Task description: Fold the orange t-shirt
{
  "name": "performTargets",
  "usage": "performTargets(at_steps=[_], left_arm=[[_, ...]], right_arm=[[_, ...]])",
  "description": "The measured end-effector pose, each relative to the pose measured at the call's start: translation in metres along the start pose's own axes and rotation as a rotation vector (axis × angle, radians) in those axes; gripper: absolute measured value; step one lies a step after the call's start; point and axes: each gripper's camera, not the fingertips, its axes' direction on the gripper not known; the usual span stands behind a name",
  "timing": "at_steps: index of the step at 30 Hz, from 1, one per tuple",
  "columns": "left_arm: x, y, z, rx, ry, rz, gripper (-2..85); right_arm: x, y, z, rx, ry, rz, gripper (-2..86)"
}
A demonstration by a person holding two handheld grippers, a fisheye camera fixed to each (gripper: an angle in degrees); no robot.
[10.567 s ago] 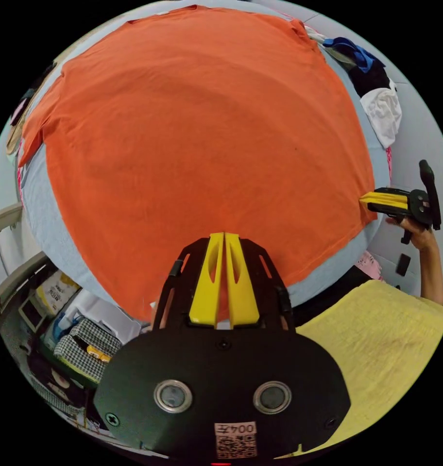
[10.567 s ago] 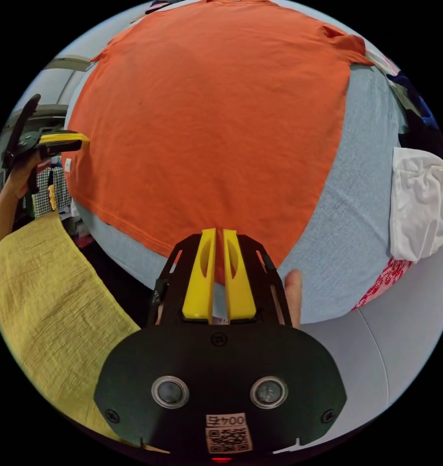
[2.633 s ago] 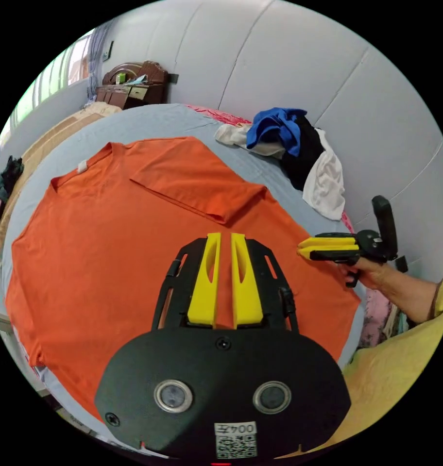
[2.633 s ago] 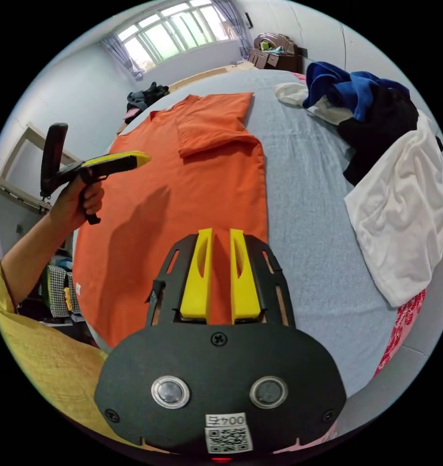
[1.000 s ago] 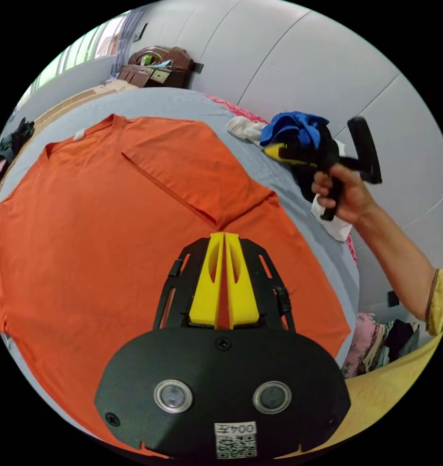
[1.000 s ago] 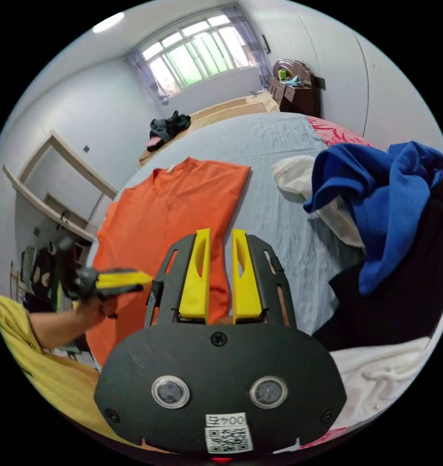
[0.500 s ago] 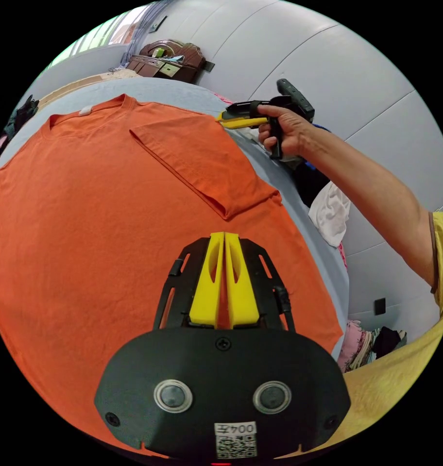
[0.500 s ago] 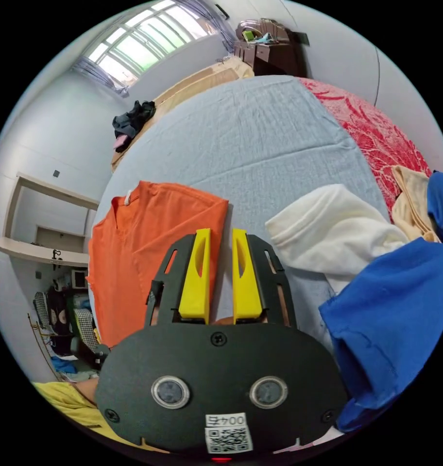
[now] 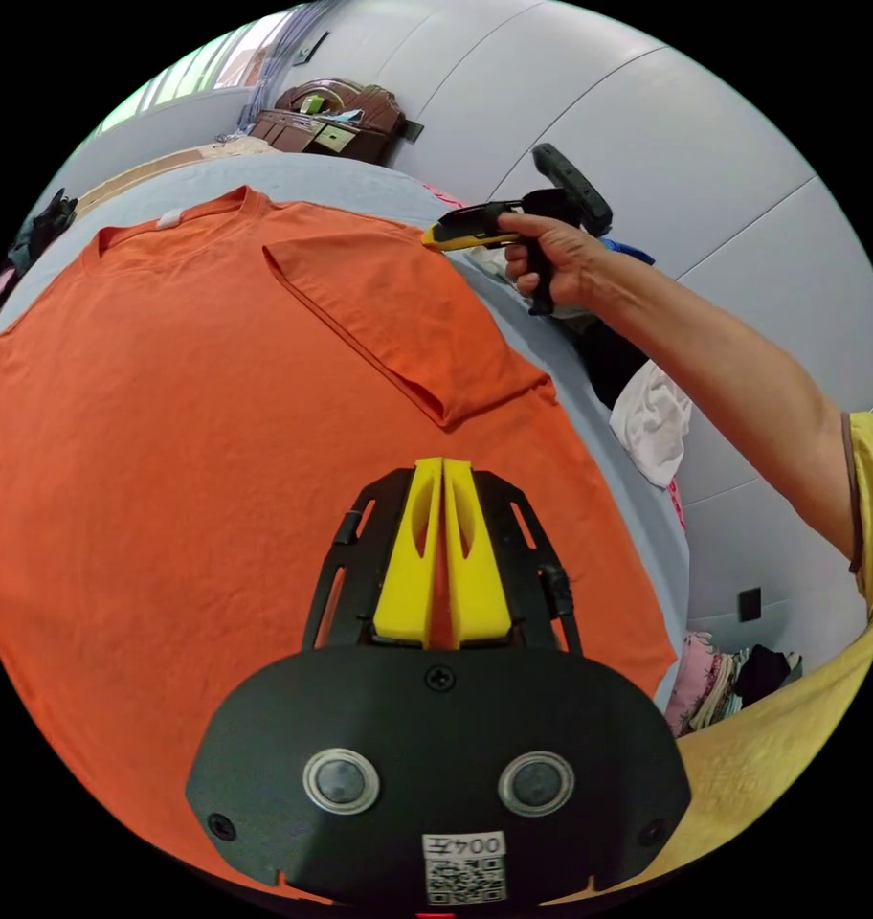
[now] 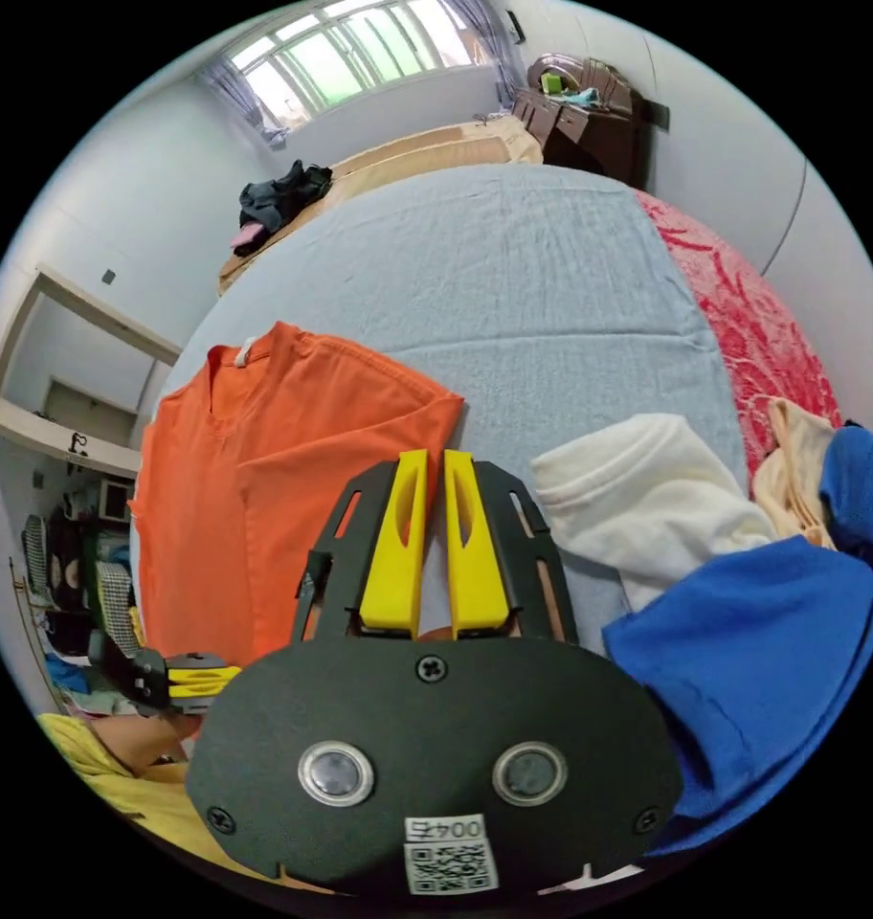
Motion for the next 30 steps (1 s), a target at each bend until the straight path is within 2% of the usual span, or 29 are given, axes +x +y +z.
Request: performTargets(at_steps=[5,11,19,24,28,30], left_arm=[[0.0,0.003,-0.001,-0.001,0.002,-0.011,0.5],[0.003,0.007,-0.001,-0.002,0.002,-0.011,0.6],[0.011,0.012,-0.002,-0.002,-0.012,-0.006,0.6],[0.014,0.014,-0.002,-0.002,0.005,-0.014,0.7],[0.02,0.016,-0.002,-0.002,-0.01,-0.008,0.7],[0.023,0.016,-0.003,-0.003,-0.009,-0.009,0.7]], right_arm=[[-0.031,0.107,-0.059,0.142,-0.046,-0.179,3.2],[-0.065,0.212,-0.05,0.104,0.002,-0.301,4.7],[-0.07,0.236,-0.046,0.079,0.017,-0.246,4.9],[-0.096,0.222,-0.065,0.167,0.004,-0.277,4.9],[-0.11,0.193,-0.035,0.062,0.064,-0.286,4.8],[-0.107,0.197,-0.035,0.074,0.035,-0.272,4.8]])
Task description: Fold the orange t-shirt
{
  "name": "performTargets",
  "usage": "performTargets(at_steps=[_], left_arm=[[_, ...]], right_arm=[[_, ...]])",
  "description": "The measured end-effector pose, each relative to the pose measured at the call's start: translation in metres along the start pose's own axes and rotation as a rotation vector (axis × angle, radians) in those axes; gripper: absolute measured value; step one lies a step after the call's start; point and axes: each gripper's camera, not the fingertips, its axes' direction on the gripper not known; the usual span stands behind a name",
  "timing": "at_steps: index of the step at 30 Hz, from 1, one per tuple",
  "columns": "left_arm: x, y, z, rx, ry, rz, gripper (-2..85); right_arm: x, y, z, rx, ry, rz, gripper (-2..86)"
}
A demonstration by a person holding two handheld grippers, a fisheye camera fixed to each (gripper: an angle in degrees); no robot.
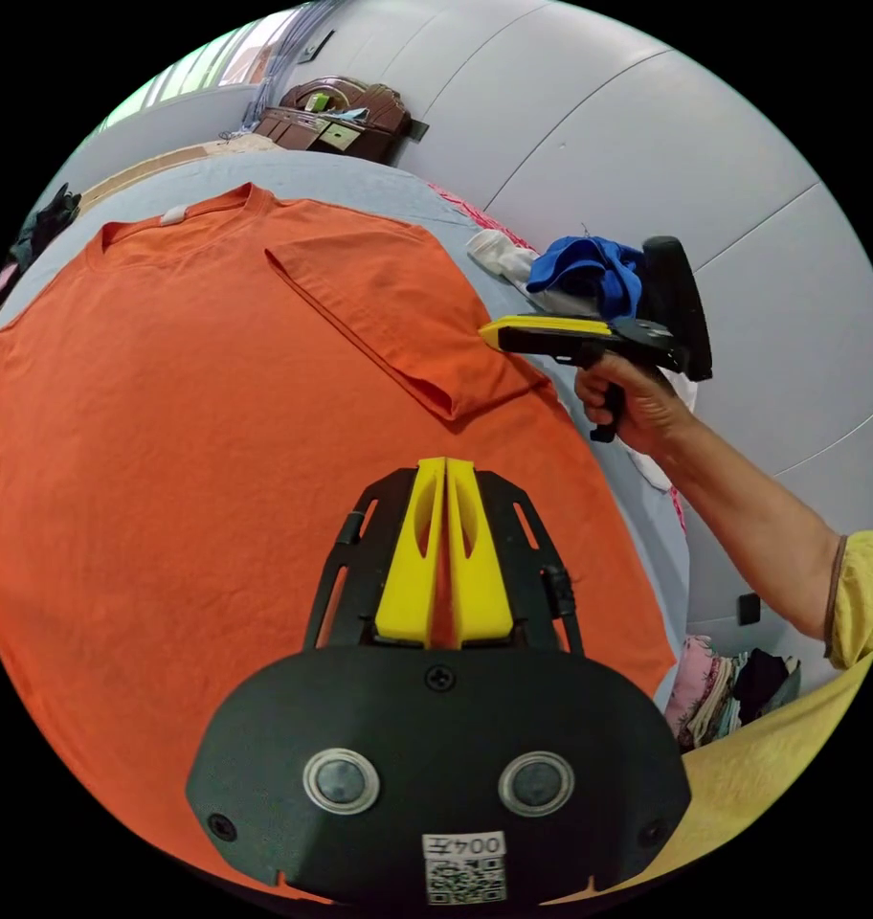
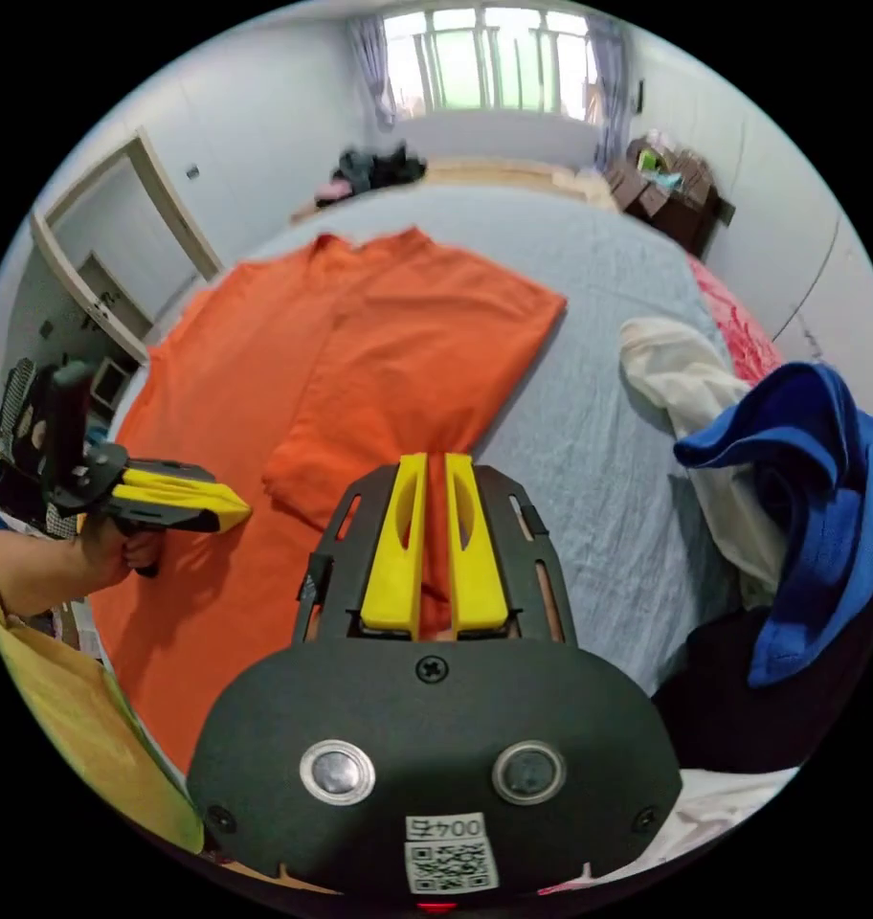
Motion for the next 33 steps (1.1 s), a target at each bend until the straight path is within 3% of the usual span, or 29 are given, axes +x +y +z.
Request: performTargets(at_steps=[5,8,13,20,26,33], left_arm=[[0.004,0.001,0.0,-0.001,0.014,-0.006,0.6],[0.01,0.002,-0.001,-0.001,0.009,-0.005,0.6],[0.012,0.002,-0.001,-0.001,0.043,-0.018,0.4],[0.058,-0.023,-0.025,0.041,-0.052,0.135,0.3],[0.069,-0.055,0.012,-0.108,-0.135,0.154,0.2],[0.082,-0.058,-0.005,-0.158,-0.126,0.136,0.2]], right_arm=[[-0.014,0.009,-0.022,0.055,0.021,0.025,6.8],[-0.017,0.006,-0.005,-0.052,0.018,0.032,6.6],[-0.032,0.027,-0.044,0.038,0.003,0.081,6.3],[-0.088,0.104,-0.075,0.008,-0.074,0.139,8.2],[-0.13,0.144,-0.061,-0.13,-0.104,0.189,10.6],[-0.162,0.154,-0.08,-0.109,-0.137,0.17,9.1]])
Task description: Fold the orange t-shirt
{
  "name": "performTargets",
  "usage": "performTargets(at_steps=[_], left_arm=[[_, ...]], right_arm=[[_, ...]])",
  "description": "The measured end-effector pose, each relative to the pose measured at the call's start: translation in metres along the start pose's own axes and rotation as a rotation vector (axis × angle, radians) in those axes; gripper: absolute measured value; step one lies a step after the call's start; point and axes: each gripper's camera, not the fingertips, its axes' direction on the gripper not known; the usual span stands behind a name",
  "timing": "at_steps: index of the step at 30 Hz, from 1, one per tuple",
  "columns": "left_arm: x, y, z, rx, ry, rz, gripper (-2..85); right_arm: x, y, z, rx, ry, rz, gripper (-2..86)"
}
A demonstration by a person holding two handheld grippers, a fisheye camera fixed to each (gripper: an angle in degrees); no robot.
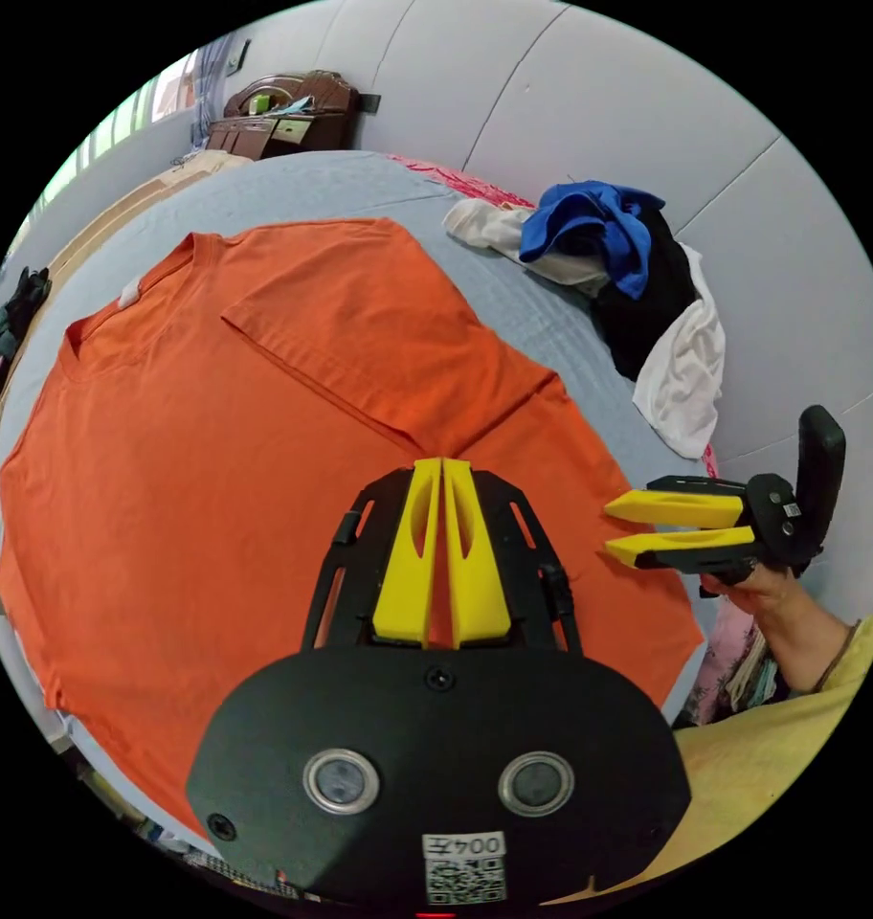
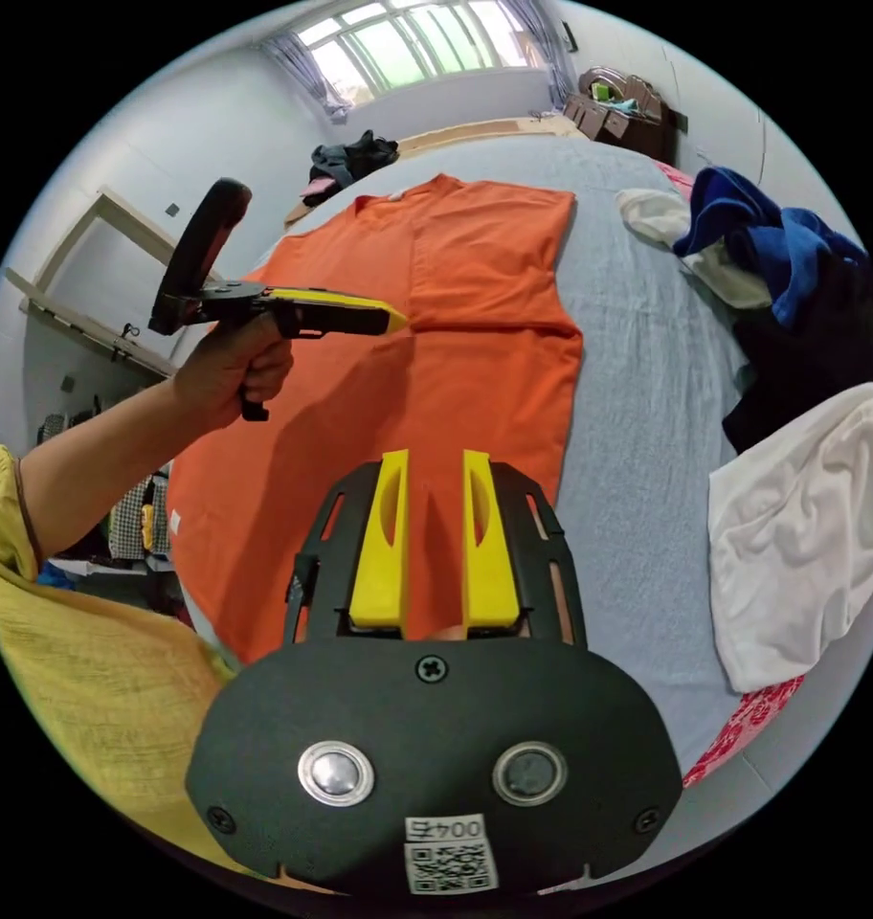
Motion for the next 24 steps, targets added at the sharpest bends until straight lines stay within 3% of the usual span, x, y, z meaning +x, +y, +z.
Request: performTargets(at_steps=[7,14,24], left_arm=[[0.028,0.112,-0.048,-0.156,-0.044,-0.068,0.1],[0.017,0.249,-0.097,-0.229,-0.146,-0.43,0.1],[-0.023,0.261,-0.11,-0.291,-0.041,-0.499,0.2]], right_arm=[[-0.097,0.061,0.007,-0.229,-0.063,-0.198,7.9],[-0.15,0.096,0.042,-0.492,-0.023,-0.303,2.8],[-0.186,0.095,0.055,-0.586,0.044,-0.299,-0.7]])
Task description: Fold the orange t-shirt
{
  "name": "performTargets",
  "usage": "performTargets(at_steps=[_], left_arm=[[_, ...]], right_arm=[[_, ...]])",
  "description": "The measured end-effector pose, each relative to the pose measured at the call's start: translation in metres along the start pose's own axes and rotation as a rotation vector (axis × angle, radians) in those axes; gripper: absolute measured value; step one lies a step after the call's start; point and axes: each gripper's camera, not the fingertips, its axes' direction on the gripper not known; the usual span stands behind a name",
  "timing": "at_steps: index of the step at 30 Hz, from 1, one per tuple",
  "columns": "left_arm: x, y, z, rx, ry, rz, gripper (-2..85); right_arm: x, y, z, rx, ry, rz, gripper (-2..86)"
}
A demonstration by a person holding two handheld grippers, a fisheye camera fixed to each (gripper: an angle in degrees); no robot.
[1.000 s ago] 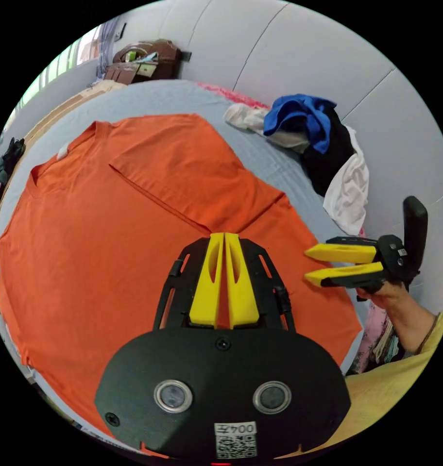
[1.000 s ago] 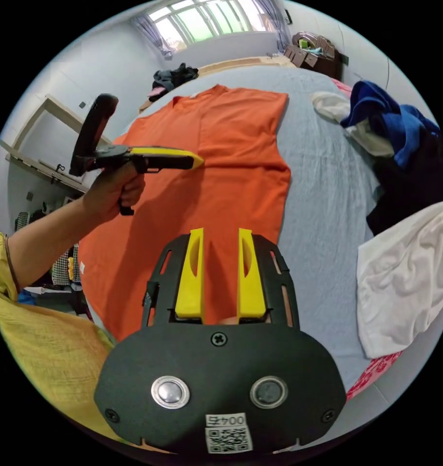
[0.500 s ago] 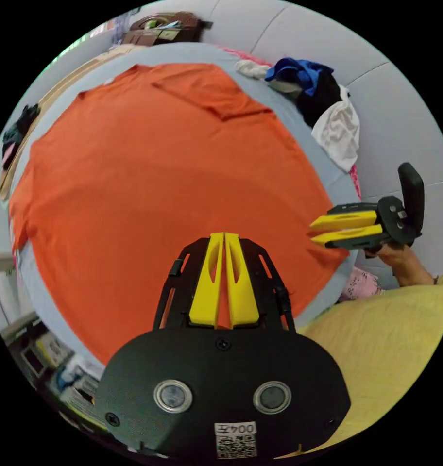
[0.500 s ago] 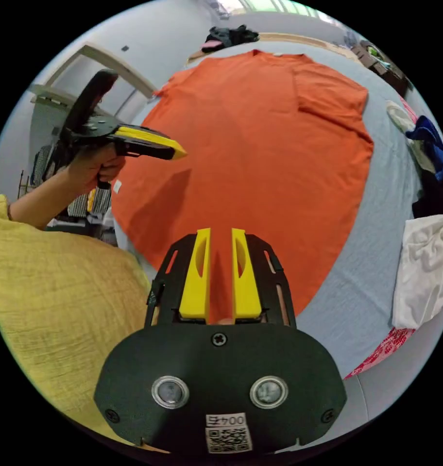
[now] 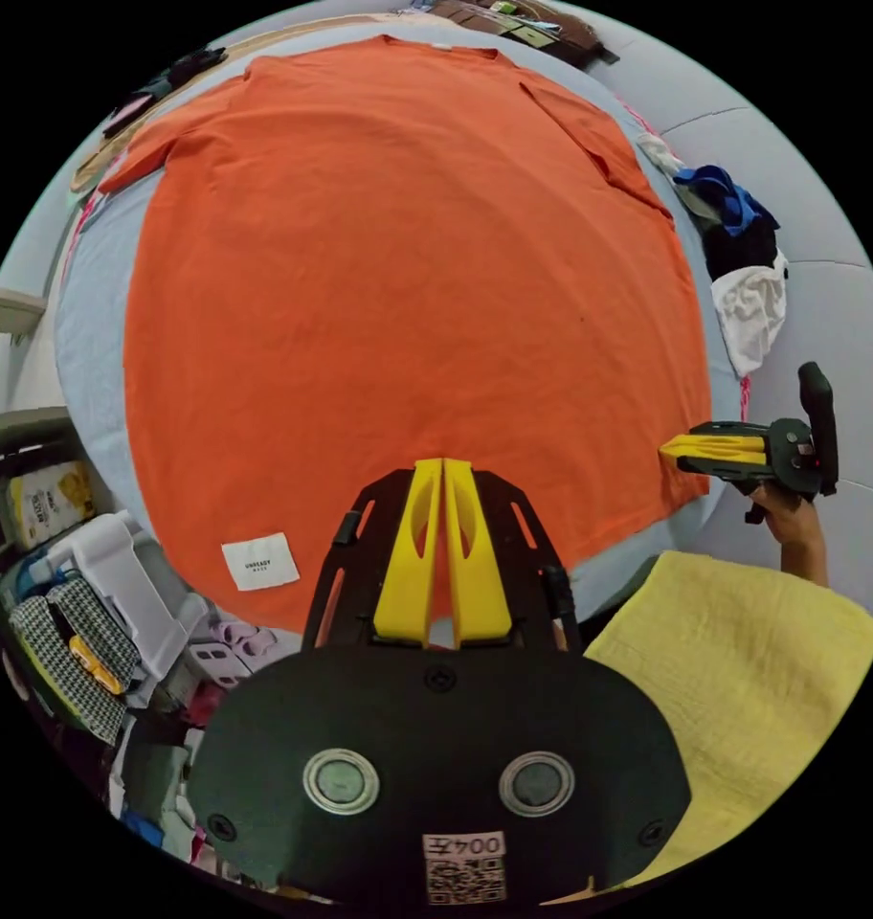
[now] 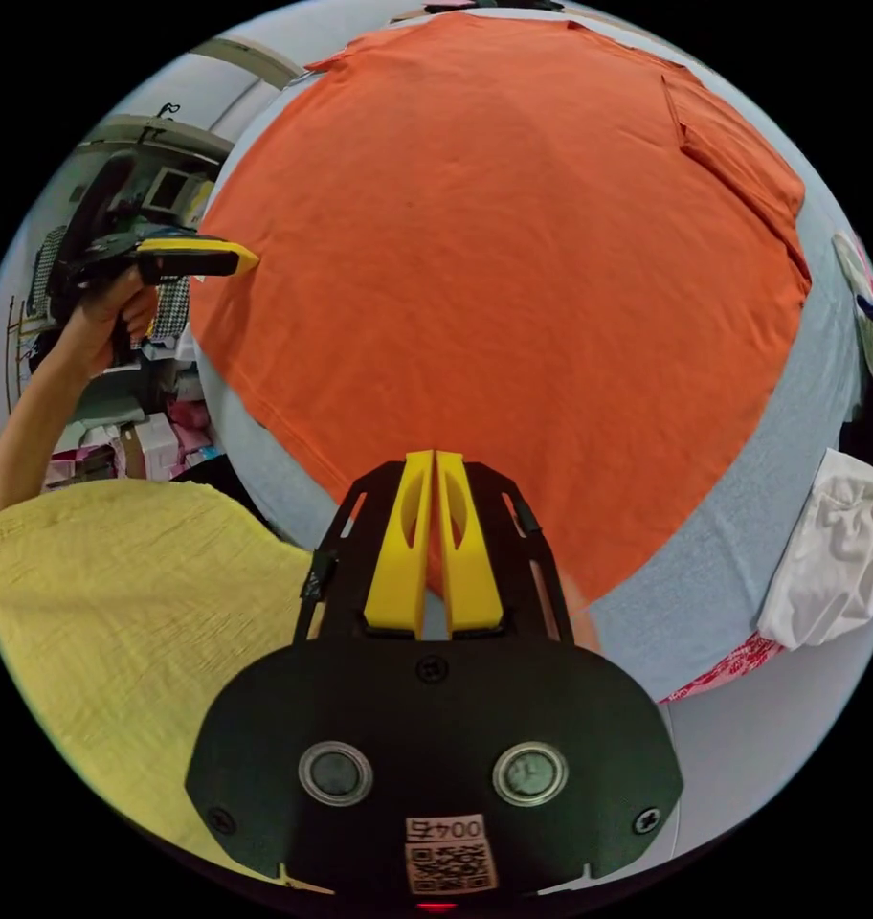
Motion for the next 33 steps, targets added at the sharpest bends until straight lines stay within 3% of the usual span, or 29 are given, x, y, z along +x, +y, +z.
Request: performTargets(at_steps=[6,12,20,25,33], left_arm=[[0.008,0.004,-0.015,0.007,-0.129,0.171,0.2],[-0.017,0.008,-0.034,0.008,-0.096,0.243,0.3],[-0.058,0.007,-0.063,-0.035,-0.047,0.321,0.4],[-0.087,0.013,-0.084,-0.018,-0.024,0.311,0.4],[-0.143,0.015,-0.121,-0.044,0.018,0.209,0.3]], right_arm=[[-0.026,0.004,0.001,0.027,0.064,0.119,-0.7],[-0.033,0.018,0.002,0.102,0.014,0.332,-0.6],[-0.023,0.05,0.005,0.202,-0.277,0.702,0.4],[-0.056,0.04,-0.016,0.292,-0.236,0.63,5.1],[-0.074,-0.019,-0.008,0.122,-0.054,0.49,5.1]])
